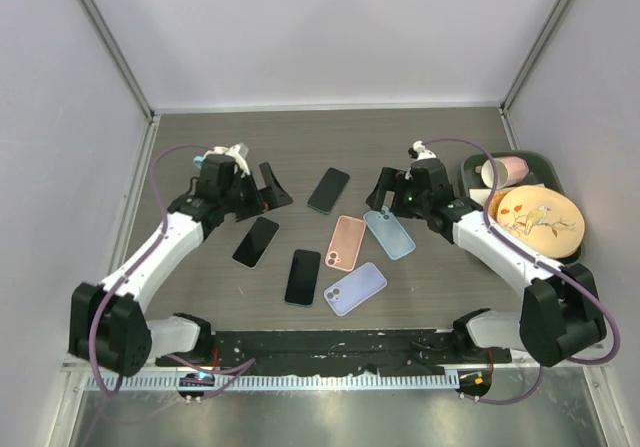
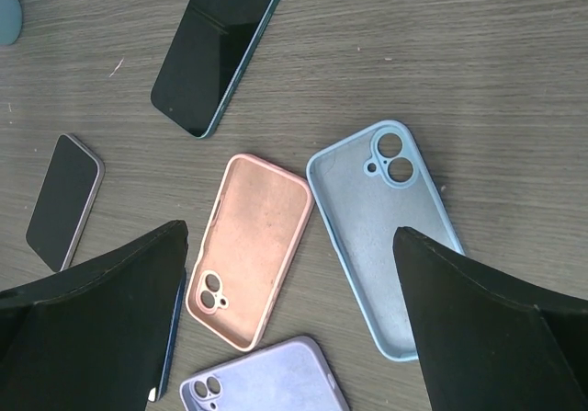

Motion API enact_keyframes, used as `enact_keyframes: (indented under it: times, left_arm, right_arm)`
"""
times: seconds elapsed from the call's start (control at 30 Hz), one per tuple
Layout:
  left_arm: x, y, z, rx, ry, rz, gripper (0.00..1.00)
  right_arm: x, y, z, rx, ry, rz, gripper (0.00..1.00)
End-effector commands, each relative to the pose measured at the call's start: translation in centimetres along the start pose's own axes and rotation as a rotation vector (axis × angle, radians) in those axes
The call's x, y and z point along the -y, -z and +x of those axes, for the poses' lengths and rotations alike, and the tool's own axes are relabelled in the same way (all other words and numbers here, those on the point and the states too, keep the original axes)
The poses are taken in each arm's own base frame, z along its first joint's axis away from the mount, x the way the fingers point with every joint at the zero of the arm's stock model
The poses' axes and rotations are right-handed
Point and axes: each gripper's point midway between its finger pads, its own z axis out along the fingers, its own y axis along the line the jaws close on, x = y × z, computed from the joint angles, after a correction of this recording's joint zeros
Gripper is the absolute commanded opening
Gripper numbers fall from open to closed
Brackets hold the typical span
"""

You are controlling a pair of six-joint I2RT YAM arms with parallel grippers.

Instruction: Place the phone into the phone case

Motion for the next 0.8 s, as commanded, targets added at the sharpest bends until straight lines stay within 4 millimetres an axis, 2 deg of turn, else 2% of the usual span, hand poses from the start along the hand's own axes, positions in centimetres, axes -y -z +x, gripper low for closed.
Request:
enact_keyframes:
  times: [0.0,0.03,0.07,0.1,0.13,0.17,0.2,0.23,0.27,0.3,0.33,0.37,0.4,0.43,0.47,0.53,0.6,0.63,0.67,0.77]
  left_arm:
    - [2.6,-3.4,-0.3,-0.042,-0.085,0.003,1.00]
    - [3.6,-4.1,-0.7,-0.050,-0.096,0.017,1.00]
    - [2.8,-6.1,0.6,-0.113,-0.080,-0.022,1.00]
    - [3.2,-7.0,1.3,-0.142,-0.087,-0.032,1.00]
    - [4.4,-7.7,0.7,-0.144,-0.099,-0.019,1.00]
    - [4.5,-8.7,1.0,-0.166,-0.110,-0.029,1.00]
    - [4.2,-10.6,2.5,-0.217,-0.125,-0.051,1.00]
    - [5.2,-11.7,1.6,-0.200,-0.147,-0.046,1.00]
    - [5.2,-12.5,1.7,-0.211,-0.161,-0.060,1.00]
    - [4.4,-14.2,2.8,-0.257,-0.190,-0.095,1.00]
    - [5.2,-14.9,1.1,-0.219,-0.212,-0.109,1.00]
    - [4.6,-15.2,1.4,-0.243,-0.221,-0.150,1.00]
    - [4.2,-15.8,1.2,-0.253,-0.242,-0.170,0.99]
    - [4.0,-16.8,0.5,-0.239,-0.257,-0.199,0.98]
    - [3.3,-17.0,0.6,-0.254,-0.267,-0.229,0.98]
    - [2.5,-18.0,0.5,-0.258,-0.287,-0.262,0.97]
    - [1.9,-18.4,1.0,-0.271,-0.288,-0.281,0.96]
    - [1.7,-18.5,1.1,-0.274,-0.288,-0.285,0.95]
    - [1.8,-18.8,0.9,-0.257,-0.293,-0.272,0.95]
    - [0.6,-19.4,1.3,-0.245,-0.310,-0.303,0.94]
  right_arm:
    - [-2.7,-1.3,-3.0,0.050,0.030,-0.085,1.00]
    - [-2.7,-1.8,-3.2,0.042,0.032,-0.081,1.00]
    - [-2.4,-3.0,-2.9,0.017,0.030,-0.067,1.00]
    - [-3.3,-3.4,-3.7,0.018,0.034,-0.090,1.00]
    - [-3.5,-3.9,-4.0,0.012,0.034,-0.090,1.00]
    - [-3.7,-4.4,-4.1,0.004,0.029,-0.096,1.00]
    - [-4.1,-5.8,-4.3,-0.016,0.022,-0.099,1.00]
    - [-4.3,-6.3,-4.3,-0.030,0.020,-0.108,0.99]
    - [-4.8,-7.0,-5.1,-0.027,0.014,-0.114,0.99]
    - [-4.3,-8.4,-4.1,-0.070,0.003,-0.097,0.99]
    - [-4.5,-9.2,-3.7,-0.093,-0.005,-0.106,0.99]
    - [-5.1,-9.6,-4.1,-0.100,-0.006,-0.125,0.99]
    - [-5.4,-10.1,-3.8,-0.120,-0.015,-0.140,0.98]
    - [-5.0,-11.4,-2.9,-0.151,-0.029,-0.135,0.97]
    - [-5.6,-11.7,-3.1,-0.159,-0.037,-0.159,0.97]
    - [-5.1,-13.3,-2.1,-0.191,-0.064,-0.146,0.96]
    - [-5.1,-14.3,-1.9,-0.206,-0.079,-0.147,0.95]
    - [-4.7,-15.2,-1.0,-0.234,-0.094,-0.138,0.94]
    - [-5.0,-15.5,-1.2,-0.236,-0.098,-0.149,0.93]
    - [-4.7,-16.8,-0.8,-0.250,-0.119,-0.139,0.91]
